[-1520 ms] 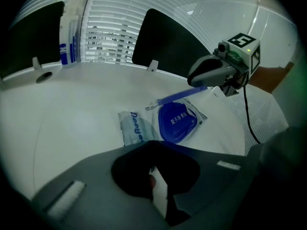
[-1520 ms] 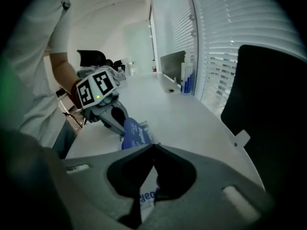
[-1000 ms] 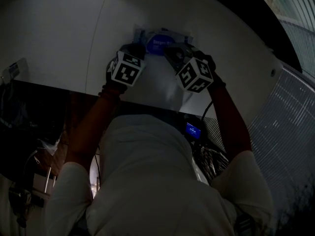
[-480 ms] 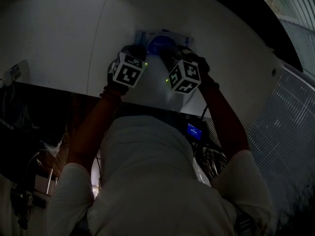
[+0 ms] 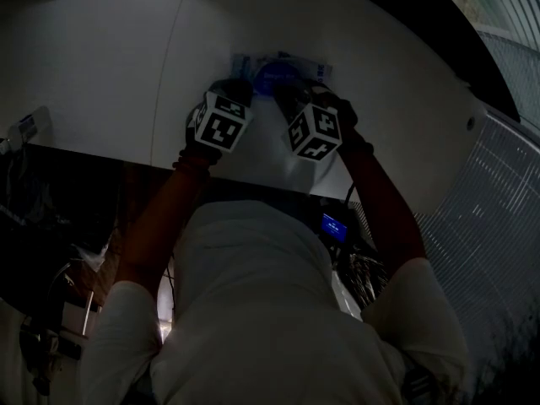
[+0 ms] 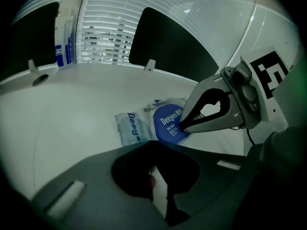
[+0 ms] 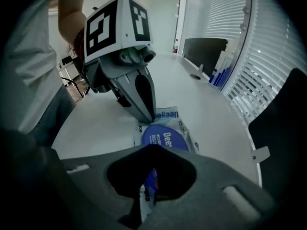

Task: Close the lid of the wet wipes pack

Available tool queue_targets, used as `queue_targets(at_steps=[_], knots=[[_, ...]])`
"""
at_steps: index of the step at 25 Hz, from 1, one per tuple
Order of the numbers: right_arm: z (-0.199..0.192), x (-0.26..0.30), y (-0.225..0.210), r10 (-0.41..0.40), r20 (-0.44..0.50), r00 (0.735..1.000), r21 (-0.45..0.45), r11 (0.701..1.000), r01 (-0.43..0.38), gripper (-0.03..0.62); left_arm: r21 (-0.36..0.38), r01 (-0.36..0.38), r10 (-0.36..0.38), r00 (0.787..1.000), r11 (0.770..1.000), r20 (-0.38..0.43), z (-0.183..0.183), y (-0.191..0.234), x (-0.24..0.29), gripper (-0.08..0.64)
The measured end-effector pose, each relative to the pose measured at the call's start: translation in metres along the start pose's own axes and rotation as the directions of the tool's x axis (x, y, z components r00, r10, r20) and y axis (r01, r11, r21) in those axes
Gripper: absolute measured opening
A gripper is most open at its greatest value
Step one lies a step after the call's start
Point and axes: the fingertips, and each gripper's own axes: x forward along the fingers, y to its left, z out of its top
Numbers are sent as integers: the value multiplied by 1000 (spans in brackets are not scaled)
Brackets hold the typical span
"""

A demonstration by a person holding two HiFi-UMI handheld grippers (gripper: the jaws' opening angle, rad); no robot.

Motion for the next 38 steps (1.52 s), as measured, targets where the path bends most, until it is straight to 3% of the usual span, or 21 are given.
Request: queue_targets(at_steps=[11,22,26,32,38], knots=[[25,-55,-14,-114,121,986,171,981,92,2,2,-16,16,1000,1000,20,27,-12,-43,2],[67,-141,-49,-287,270,919,322,926,195,1,42,-29,22,989,999,143,89,-41,-95,3],[85,-184,-54,-367,320,873,380,894,237,2,68,-30,15,975,997,221,119,-62,-126,3],[103,-255,-59,-501,393,771,488,825,287,2,91,4,-37,930,996,365,167,-100,-174,2],[103,-298,-53,-594,414,689,551,767,330,2,141,-3,-55,913,990,405,180,-129,-192,2]])
